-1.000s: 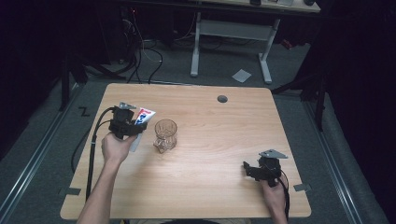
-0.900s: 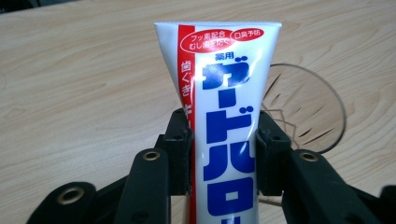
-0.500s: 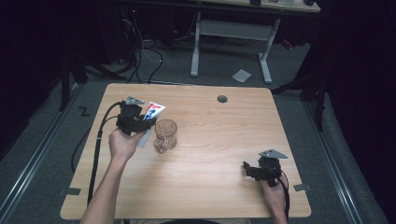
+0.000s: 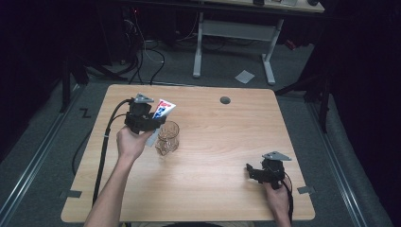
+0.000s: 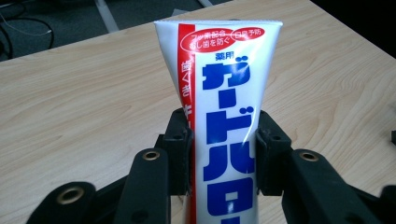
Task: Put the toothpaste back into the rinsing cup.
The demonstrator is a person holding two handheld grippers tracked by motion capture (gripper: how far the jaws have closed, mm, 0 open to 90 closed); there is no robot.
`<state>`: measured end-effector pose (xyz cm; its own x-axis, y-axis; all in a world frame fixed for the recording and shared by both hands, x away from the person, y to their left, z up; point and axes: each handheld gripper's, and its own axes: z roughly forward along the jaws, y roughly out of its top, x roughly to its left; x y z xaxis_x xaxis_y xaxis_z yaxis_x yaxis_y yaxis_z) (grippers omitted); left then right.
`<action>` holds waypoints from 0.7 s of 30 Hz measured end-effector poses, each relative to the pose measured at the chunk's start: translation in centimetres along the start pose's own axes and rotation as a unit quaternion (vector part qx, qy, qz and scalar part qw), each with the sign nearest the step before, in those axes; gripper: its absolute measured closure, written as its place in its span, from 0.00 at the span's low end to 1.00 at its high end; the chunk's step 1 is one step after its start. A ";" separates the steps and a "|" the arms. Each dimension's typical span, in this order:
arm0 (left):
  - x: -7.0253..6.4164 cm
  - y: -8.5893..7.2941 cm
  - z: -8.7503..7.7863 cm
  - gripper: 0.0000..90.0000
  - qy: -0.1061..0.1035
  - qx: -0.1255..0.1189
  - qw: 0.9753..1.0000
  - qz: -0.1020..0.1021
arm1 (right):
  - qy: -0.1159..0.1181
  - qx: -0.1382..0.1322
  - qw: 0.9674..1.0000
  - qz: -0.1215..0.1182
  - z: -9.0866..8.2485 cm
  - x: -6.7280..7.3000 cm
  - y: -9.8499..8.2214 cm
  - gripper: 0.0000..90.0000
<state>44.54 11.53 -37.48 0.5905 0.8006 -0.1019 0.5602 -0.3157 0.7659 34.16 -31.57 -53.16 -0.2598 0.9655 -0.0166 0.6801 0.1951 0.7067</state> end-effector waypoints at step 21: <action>-1.3 1.7 1.8 0.70 -0.004 -0.019 1.000 0.009 | 0.000 0.000 1.000 0.000 0.0 0.0 0.0 0.18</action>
<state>45.77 8.98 -37.20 0.6056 0.7904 -0.0925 0.5265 -0.3108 0.7913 34.16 -31.56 -53.16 -0.2596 0.9656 -0.0156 0.6805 0.1943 0.7065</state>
